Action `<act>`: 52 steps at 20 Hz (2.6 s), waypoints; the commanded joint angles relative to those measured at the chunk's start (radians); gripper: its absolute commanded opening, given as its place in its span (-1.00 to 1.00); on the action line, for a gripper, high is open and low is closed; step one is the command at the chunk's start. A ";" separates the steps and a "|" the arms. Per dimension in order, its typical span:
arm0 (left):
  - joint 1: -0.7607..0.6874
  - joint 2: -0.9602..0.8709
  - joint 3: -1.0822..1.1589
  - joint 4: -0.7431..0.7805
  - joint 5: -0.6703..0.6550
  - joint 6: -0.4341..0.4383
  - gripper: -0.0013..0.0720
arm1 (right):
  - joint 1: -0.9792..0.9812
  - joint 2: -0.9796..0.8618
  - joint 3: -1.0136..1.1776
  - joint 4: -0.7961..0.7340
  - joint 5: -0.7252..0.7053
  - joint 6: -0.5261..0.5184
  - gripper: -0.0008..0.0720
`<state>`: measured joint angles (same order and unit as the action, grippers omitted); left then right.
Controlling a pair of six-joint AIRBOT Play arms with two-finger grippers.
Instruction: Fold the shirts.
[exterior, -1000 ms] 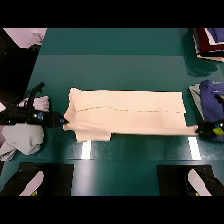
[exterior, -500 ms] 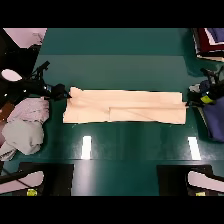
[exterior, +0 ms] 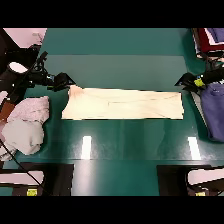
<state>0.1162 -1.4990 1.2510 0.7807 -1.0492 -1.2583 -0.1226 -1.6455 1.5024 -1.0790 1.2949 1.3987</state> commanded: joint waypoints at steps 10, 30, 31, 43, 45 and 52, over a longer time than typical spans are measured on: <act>-0.031 -0.002 0.036 -0.027 -0.189 0.010 -0.86 | -0.243 0.017 -0.286 0.096 0.087 -0.192 0.54; -0.502 -0.249 0.320 -0.019 0.069 -0.087 -0.89 | -0.065 0.177 -0.172 0.212 0.153 -0.197 -0.93; -0.531 -0.290 0.357 -0.018 0.069 -0.101 -0.89 | -0.041 0.201 -0.128 0.234 0.161 -0.171 -0.93; -0.647 -0.491 0.469 -0.015 0.113 -0.157 -0.89 | 0.343 0.154 0.384 0.351 0.213 -0.056 -0.93; -0.647 -0.491 0.469 -0.015 0.117 -0.156 -0.89 | 0.383 0.112 0.440 0.351 0.240 -0.055 -0.93; -0.596 -0.450 0.507 0.033 0.007 -0.156 -0.90 | 0.451 0.027 0.522 0.351 0.255 -0.064 -0.93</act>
<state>-0.5049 -1.9736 1.7458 0.7799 -0.9951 -1.4136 0.3012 -1.5875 1.9881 -0.7303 1.5417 1.3411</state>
